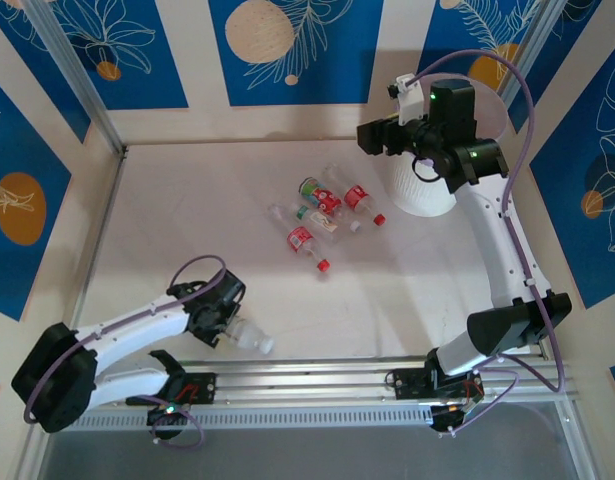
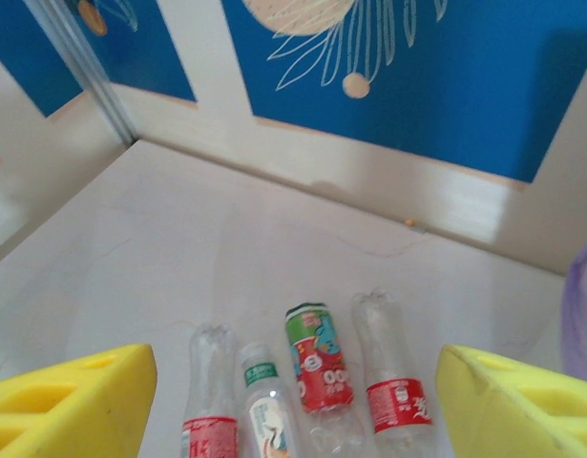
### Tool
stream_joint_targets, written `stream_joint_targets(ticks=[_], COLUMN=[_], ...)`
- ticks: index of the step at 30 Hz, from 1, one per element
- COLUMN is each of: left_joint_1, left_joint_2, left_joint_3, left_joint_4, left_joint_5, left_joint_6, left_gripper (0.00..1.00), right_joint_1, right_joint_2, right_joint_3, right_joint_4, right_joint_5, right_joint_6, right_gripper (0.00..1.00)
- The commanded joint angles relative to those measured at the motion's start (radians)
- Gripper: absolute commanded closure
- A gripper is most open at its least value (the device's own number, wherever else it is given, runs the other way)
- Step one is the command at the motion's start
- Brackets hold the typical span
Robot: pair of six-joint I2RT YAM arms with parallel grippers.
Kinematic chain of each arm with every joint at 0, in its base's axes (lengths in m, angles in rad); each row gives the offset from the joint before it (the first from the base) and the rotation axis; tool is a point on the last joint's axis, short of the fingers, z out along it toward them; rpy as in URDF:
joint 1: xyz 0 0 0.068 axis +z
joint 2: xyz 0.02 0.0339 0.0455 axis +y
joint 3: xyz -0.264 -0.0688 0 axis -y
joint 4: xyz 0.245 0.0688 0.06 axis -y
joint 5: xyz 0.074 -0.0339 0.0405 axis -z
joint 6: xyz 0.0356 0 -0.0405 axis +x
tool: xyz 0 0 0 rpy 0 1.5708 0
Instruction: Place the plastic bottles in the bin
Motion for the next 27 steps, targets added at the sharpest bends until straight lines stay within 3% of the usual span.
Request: stream_joint_targets(ticks=[1,8,17,27], left_joint_1=[0.018,0.096,0.236,0.304], left_joint_2=[0.059,0.145,0.262,0.307], left_joint_3=[0.013,0.073,0.261,0.420], left_joint_4=[0.210,0.347,0.423,0.499], left_joint_5=[-0.021,0.017,0.106,0.158], left_joint_6=[0.034,0.132,0.380,0.563], left_gripper=[0.35,0.44,0.52,0.65], right_joint_1=[0.028,0.083,0.167,0.255], right_joint_2=[-0.038,-0.046,-0.042,-0.037], right_joint_3=[-0.016,-0.037,-0.057,-0.187], right_joint_4=[-0.066,-0.151,-0.227,-0.180], right_joint_5=[-0.101,-0.144,-0.149,-0.208], right_joint_6=[0.012,0.037,0.069,0.145], right_gripper=[0.23,0.23,0.24,0.24])
